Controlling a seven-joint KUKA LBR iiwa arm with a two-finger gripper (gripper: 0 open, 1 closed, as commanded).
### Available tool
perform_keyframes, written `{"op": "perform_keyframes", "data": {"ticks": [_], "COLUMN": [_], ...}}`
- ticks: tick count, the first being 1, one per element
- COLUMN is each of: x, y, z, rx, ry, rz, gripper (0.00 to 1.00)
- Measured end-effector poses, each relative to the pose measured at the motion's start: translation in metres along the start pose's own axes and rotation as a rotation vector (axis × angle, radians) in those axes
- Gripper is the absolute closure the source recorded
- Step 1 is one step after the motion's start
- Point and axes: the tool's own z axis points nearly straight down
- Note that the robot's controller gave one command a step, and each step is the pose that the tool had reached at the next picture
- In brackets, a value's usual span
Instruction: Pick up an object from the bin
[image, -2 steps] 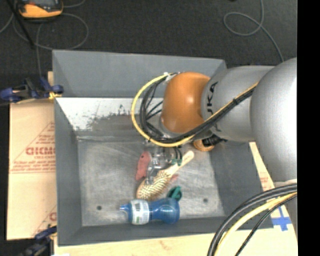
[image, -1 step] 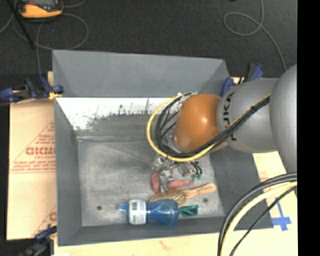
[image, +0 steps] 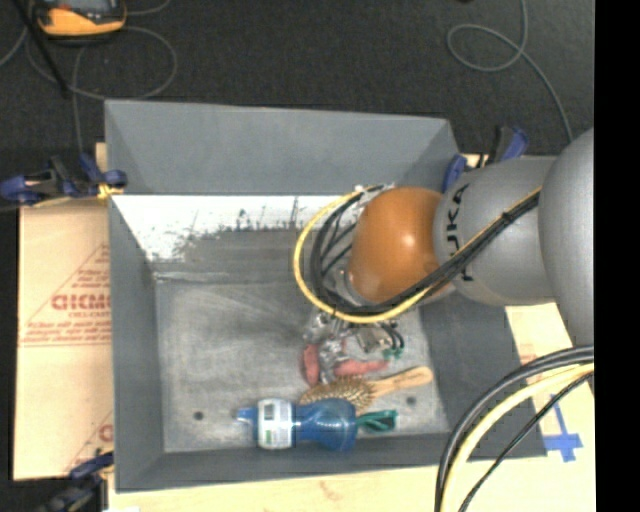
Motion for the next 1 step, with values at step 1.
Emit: {"op": "perform_keyframes", "data": {"ticks": [1], "x": [0.0282], "y": [-0.0069], "z": [-0.1220], "rx": [0.002], "ry": [0.023], "rz": [0.011], "gripper": [1.00]}}
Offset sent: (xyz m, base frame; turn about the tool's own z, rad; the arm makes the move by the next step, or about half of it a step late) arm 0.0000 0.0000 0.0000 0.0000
